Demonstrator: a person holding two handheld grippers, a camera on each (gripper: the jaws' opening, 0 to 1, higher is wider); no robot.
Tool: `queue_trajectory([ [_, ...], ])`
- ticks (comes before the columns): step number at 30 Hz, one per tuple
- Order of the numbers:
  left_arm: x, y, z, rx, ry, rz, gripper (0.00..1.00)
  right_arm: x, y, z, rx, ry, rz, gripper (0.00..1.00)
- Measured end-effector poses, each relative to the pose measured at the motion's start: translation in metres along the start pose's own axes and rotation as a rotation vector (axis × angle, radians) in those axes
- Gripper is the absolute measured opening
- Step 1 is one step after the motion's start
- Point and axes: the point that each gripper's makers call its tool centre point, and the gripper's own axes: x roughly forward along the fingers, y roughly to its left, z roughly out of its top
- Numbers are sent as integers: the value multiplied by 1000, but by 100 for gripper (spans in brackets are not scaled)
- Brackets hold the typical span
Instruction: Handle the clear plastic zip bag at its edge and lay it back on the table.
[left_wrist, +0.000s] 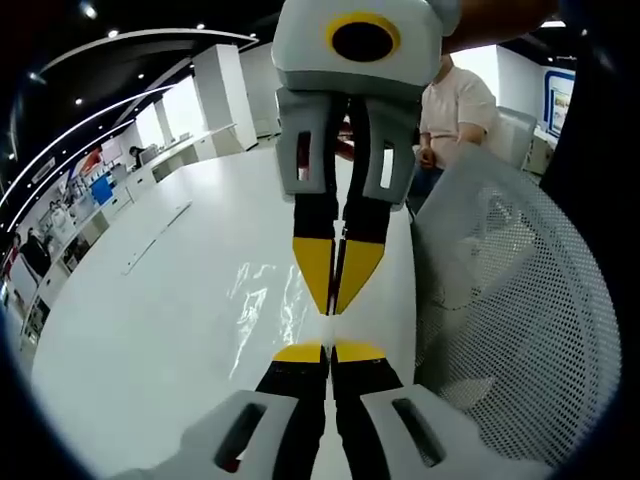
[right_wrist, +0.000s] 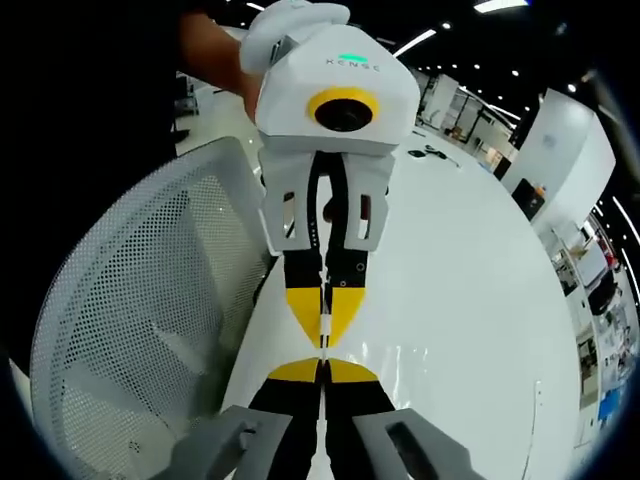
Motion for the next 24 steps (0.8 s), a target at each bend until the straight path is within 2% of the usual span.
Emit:
queue_trajectory([
  [11,-5,0,-2,16,19,9,0,3,1,-6,-11,38,1,0],
  [24,-8,-3,-5,8,38,7,0,4,3,-12,18,58,21,0],
])
